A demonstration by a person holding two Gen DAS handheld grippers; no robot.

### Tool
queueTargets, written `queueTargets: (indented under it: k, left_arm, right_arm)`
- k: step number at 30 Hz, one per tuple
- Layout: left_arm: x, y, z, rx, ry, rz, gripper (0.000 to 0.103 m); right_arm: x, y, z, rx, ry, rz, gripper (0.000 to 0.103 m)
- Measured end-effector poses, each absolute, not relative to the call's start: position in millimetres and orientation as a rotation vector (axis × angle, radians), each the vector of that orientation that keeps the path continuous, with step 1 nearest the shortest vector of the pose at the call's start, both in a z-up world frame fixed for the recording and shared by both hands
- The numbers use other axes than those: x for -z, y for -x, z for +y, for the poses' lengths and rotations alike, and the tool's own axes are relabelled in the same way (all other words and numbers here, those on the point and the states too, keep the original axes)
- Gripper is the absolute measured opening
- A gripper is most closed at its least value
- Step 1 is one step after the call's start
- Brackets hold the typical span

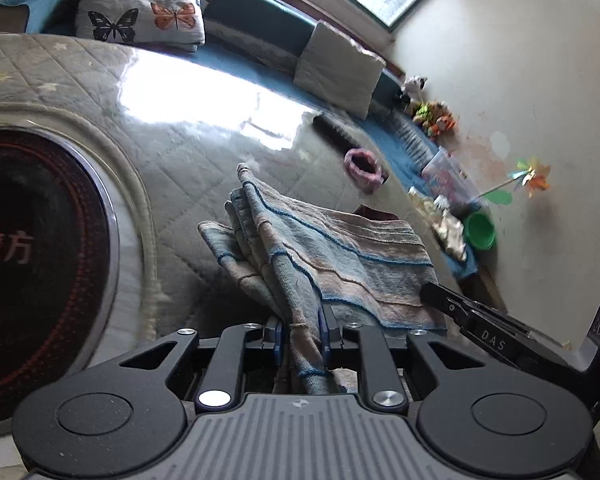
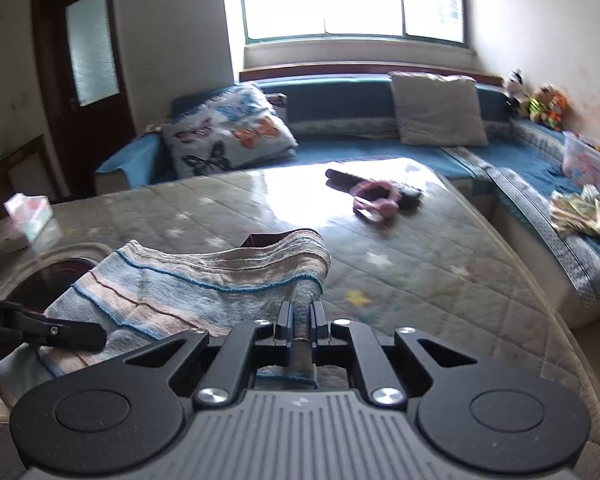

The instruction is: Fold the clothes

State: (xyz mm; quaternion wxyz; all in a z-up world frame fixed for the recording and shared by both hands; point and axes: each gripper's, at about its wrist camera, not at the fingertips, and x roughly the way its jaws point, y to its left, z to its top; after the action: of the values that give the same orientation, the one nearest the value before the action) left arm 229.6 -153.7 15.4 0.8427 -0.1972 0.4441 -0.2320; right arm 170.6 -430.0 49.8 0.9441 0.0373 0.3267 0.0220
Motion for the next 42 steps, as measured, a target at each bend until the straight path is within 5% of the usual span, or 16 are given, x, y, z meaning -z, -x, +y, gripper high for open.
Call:
queueTargets:
  k: [7,19,31,42]
  left_arm:
    - [-19,-222,-145,0.427,0.303,0.906,0.041]
    - [-31,-247,-165,0.442,0.233,0.81,0.024]
    - [-11,-263,-162,0.441,0.222,0.842,0.022]
    - [-33,-264,-164,0.442,0.217,0.781,0.022]
  right_arm:
    - [-20,-180,-449,-0.01,-0.083,0.734,0.016]
    - [-40,-210,-424,-0.161,-0.109,0.674,0.015]
    - [-6,-260,-405,-0.173,-0.098,0.681,0.012]
    - [-29,-222,-391,-0.268,-0.001,0.665,0.013]
